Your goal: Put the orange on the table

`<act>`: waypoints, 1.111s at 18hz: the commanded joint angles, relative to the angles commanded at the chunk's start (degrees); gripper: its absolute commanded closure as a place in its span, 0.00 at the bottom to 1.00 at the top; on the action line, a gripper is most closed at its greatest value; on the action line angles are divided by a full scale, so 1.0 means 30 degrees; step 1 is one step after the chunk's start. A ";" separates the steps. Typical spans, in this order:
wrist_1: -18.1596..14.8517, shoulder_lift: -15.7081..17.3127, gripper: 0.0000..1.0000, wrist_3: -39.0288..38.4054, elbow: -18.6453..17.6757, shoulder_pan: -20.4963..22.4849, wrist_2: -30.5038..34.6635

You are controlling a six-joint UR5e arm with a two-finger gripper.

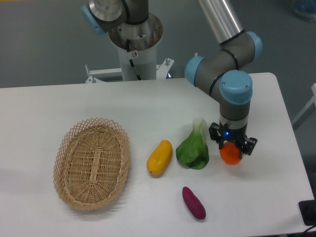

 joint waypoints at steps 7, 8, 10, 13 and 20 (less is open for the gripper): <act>-0.0058 0.0000 0.00 -0.0029 -0.0088 -0.0029 0.0029; -0.0059 0.0000 0.00 -0.0059 -0.0059 -0.0029 0.0029; -0.0029 0.0029 0.00 -0.0059 -0.0029 0.0000 0.0029; -0.0059 0.0088 0.00 -0.0030 0.0088 0.0000 0.0000; -0.0554 0.0701 0.00 0.0263 0.0967 0.0145 -0.0088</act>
